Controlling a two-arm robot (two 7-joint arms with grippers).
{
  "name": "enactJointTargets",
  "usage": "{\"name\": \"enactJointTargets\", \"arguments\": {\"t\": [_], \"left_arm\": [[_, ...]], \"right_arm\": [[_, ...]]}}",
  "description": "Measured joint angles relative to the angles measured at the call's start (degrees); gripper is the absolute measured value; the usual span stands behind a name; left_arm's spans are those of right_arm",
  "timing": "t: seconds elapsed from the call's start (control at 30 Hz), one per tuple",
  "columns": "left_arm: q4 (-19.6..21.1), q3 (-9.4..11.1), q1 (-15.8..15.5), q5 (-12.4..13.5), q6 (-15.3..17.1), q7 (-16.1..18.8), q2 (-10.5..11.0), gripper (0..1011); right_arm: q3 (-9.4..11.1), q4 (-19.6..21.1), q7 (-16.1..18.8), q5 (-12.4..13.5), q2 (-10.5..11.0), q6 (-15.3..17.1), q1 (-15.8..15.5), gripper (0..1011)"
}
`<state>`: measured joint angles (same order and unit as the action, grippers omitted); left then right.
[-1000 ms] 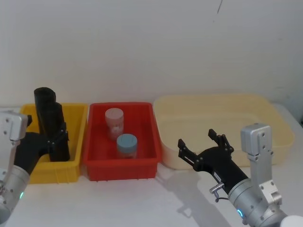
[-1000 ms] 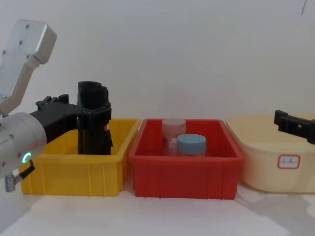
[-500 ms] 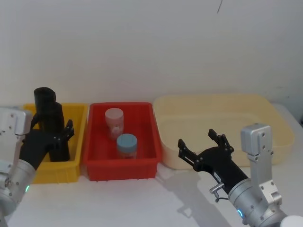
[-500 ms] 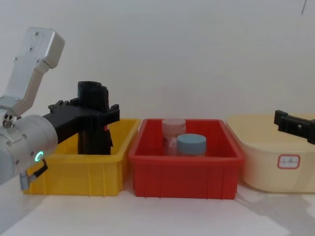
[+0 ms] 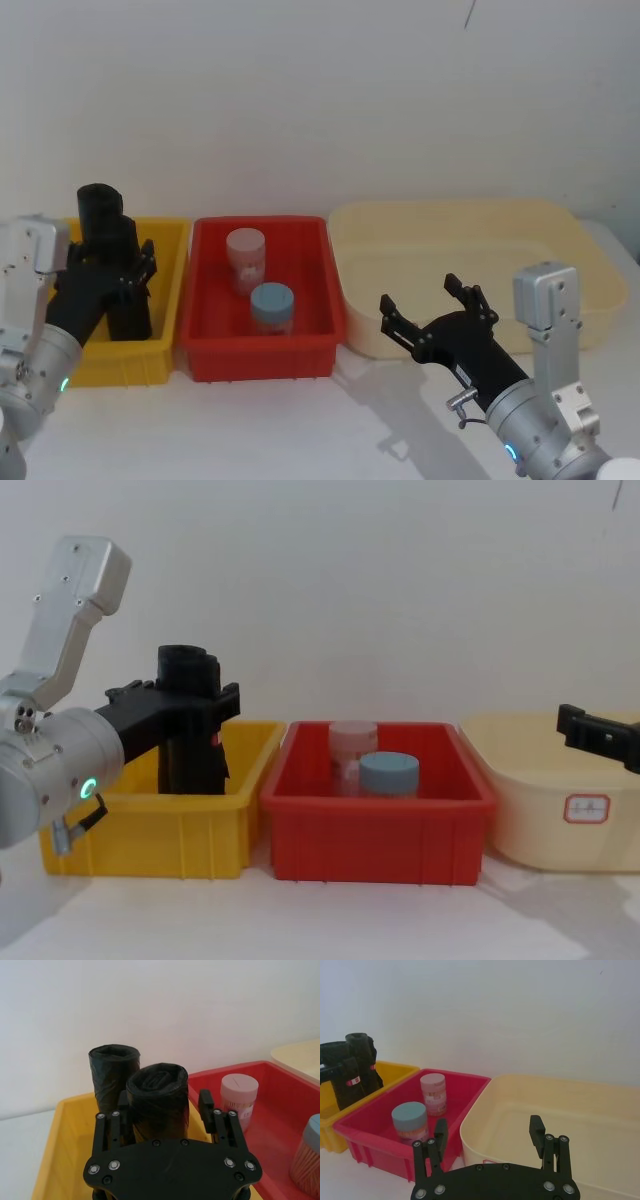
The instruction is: Pick up the garbage bag with the one hand and transfer it to the other hand.
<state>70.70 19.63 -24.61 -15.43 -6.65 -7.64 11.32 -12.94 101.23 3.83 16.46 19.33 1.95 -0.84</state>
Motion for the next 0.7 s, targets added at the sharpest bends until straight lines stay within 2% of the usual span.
{"name": "enactJointTargets", "arguments": {"t": [0.37,0.7], "left_arm": [[0.06,-0.49,-0.37,0.11,-0.31,-0.72,-0.30,515],[3.48,-0.51,-0.14,1.38,1.59,-0.91,0.29,426]], "right_arm": [[0.00,0.00,0.00,0.00,0.00,0.00,0.00,1001],[0.00,0.00,0.00,0.00,0.00,0.00,0.00,1001]]}}
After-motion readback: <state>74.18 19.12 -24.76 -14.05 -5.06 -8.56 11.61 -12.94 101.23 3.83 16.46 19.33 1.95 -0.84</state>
